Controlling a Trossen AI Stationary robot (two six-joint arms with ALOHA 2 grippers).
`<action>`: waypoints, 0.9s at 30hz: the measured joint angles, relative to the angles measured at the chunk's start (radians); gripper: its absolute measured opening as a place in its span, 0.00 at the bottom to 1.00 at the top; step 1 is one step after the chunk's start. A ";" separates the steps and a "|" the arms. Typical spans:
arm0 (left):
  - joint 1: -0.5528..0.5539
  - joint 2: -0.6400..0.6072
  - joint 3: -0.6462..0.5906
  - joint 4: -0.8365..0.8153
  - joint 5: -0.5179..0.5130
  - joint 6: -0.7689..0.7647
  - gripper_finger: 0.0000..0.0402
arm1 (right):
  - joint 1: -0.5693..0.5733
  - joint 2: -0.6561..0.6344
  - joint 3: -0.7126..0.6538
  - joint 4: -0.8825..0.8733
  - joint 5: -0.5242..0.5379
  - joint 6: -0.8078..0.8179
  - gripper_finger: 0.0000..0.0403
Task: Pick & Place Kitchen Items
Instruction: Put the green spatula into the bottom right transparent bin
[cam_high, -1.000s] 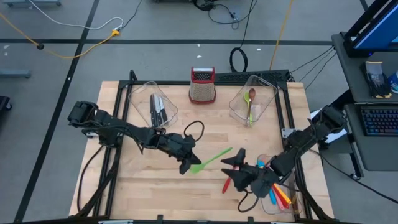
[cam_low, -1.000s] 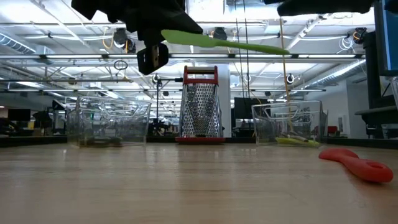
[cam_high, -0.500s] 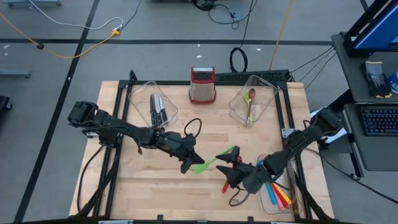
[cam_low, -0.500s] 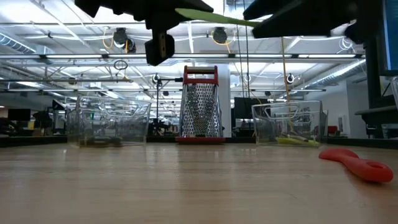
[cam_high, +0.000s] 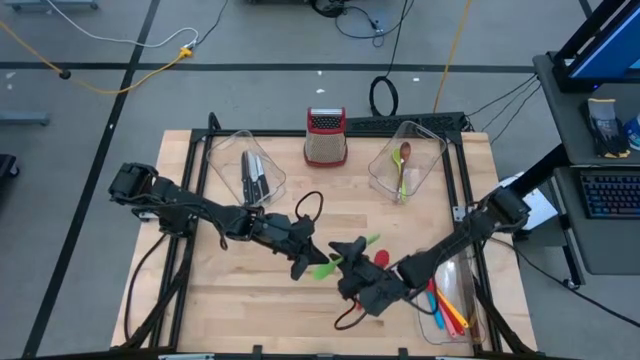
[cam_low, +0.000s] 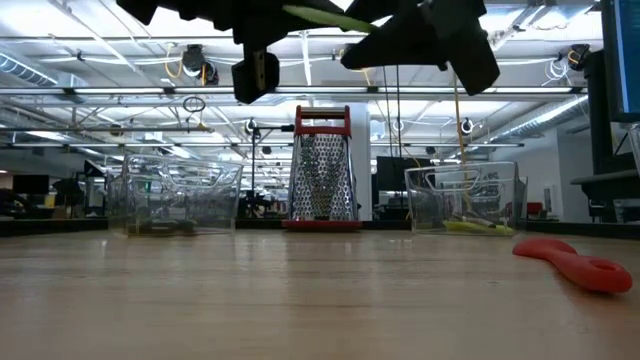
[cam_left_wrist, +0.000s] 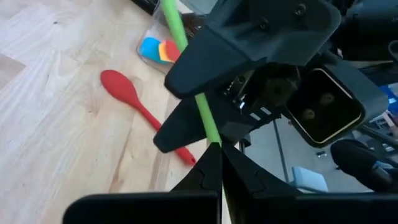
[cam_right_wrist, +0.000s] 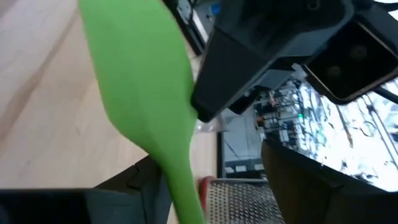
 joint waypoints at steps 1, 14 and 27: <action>0.000 0.000 0.000 0.000 -0.001 0.000 0.00 | 0.002 0.002 0.002 0.000 0.017 0.001 0.54; 0.001 0.000 0.000 0.032 -0.027 0.002 0.00 | 0.029 0.003 0.003 -0.011 0.107 0.123 0.21; 0.004 0.000 0.000 0.059 -0.028 0.084 0.00 | 0.042 0.002 0.003 -0.066 0.166 0.184 0.01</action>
